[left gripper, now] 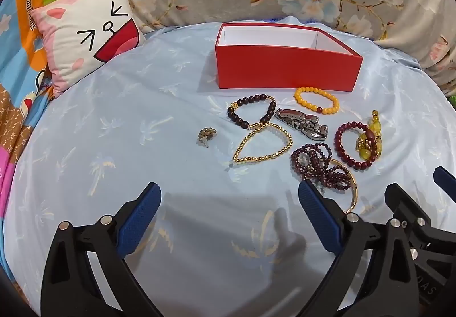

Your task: Organize jewelry

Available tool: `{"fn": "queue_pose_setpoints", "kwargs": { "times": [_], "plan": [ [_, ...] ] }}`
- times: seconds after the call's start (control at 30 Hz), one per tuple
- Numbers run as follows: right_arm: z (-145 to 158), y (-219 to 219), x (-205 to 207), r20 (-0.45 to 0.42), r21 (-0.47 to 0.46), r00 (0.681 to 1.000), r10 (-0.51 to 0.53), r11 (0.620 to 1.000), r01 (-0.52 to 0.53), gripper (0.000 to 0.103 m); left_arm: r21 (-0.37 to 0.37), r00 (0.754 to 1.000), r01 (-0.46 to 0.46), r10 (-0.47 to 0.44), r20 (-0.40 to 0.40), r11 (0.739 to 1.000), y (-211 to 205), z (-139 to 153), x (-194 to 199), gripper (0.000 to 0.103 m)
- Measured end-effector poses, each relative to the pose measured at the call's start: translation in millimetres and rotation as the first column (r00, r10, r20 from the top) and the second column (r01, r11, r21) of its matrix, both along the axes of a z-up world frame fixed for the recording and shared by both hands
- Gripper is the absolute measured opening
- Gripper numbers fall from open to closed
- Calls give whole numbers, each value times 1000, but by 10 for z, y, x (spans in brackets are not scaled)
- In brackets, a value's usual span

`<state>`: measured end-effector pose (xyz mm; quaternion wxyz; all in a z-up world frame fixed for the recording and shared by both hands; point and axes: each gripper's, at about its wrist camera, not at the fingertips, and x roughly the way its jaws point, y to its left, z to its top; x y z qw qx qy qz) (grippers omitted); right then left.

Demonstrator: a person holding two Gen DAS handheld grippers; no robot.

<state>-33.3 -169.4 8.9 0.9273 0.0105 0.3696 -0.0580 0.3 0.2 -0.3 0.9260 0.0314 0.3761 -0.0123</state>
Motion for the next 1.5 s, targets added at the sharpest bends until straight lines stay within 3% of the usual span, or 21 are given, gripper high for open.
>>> {"fn": "queue_pose_setpoints", "kwargs": {
  "times": [1.5],
  "plan": [
    [-5,-5,1,2,6,1000,-3,1000,3,90,-2,1000,0,0,-3,1000,4,2,0,92]
  ]
}}
